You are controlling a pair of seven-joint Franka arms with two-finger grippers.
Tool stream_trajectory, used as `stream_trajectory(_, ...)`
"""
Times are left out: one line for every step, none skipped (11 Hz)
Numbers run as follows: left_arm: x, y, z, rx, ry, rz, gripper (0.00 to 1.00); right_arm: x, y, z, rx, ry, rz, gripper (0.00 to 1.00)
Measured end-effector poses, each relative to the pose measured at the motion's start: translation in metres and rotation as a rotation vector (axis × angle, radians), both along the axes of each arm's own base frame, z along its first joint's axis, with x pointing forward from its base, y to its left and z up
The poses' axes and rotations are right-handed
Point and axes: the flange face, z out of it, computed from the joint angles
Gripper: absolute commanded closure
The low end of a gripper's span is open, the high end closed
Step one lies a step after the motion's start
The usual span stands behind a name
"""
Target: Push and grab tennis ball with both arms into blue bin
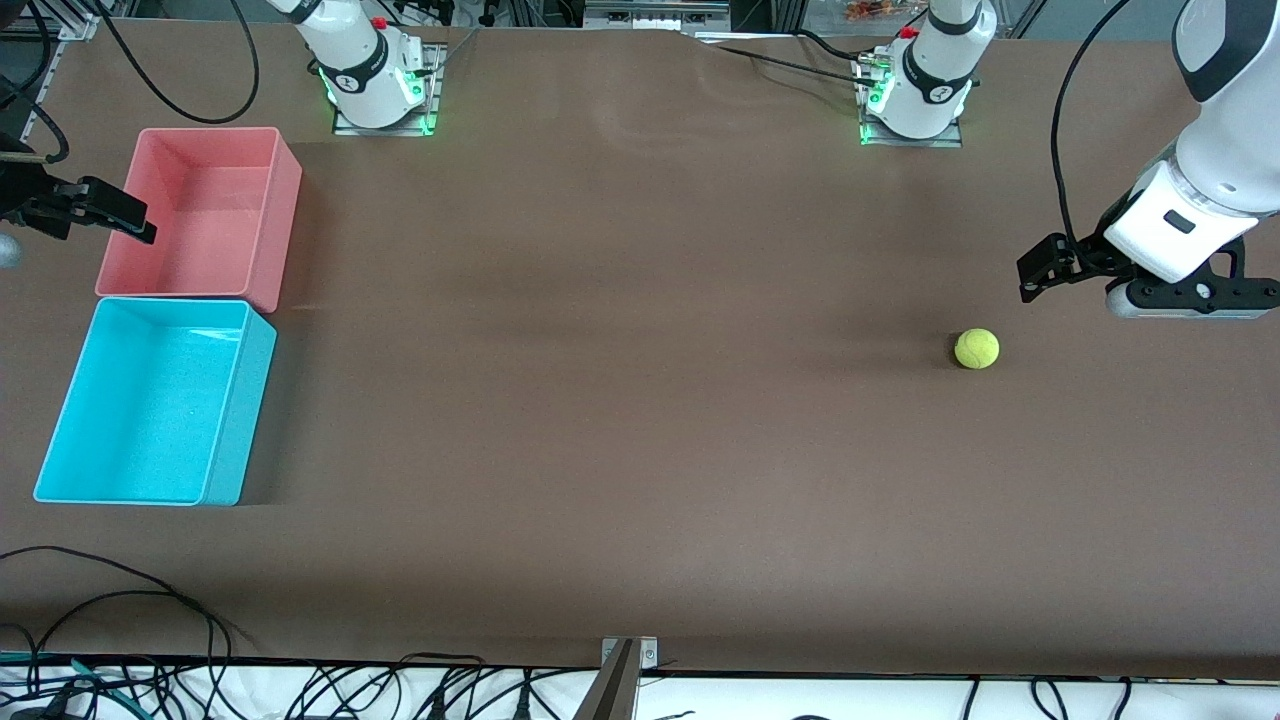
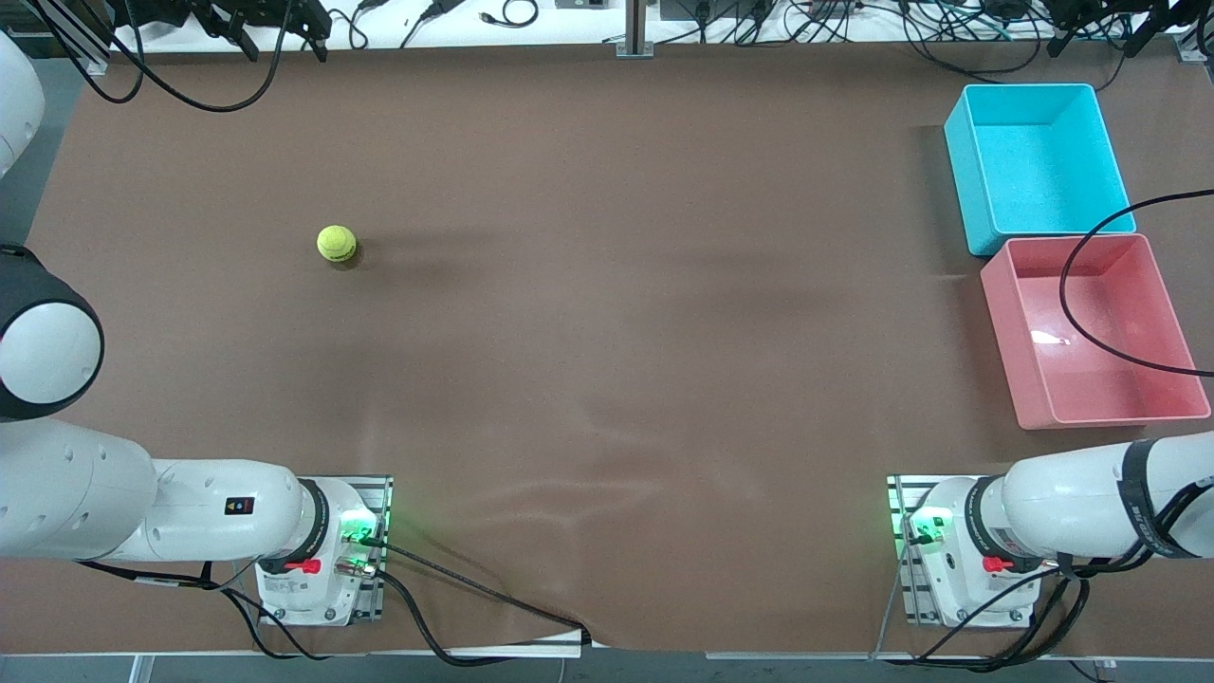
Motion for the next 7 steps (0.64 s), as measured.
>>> stream_trajectory(0.0001, 0.0008, 0.0, 0.0, 0.0, 0.001, 0.0, 0.0, 0.0, 0.0, 0.0, 0.0, 0.0, 0.0)
stream_trajectory(0.0001, 0.0013, 0.0, 0.0, 0.0, 0.002, 0.01, 0.0, 0.0, 0.0, 0.0, 0.0, 0.0, 0.0)
stream_trajectory(0.0002, 0.0022, 0.0, 0.0, 0.0, 0.004, 0.02, 0.0, 0.0, 0.0, 0.0, 0.0, 0.0, 0.0)
stream_trajectory(0.0003, 0.0034, 0.0, 0.0, 0.0, 0.006, 0.0, 0.0, 0.0, 0.0, 0.0, 0.0, 0.0, 0.0)
stream_trajectory(0.0004, 0.0041, 0.0, 0.0, 0.0, 0.007, 0.0, 0.0, 0.0, 0.0, 0.0, 0.0, 0.0, 0.0)
stream_trajectory(0.0004, 0.0043, 0.0, 0.0, 0.0, 0.008, 0.0, 0.0, 0.0, 0.0, 0.0, 0.0, 0.0, 0.0)
stream_trajectory(0.0004, 0.0043, 0.0001, 0.0, 0.0, 0.006, 0.0, 0.0, -0.0001, 0.0, 0.0, 0.0, 0.0, 0.0)
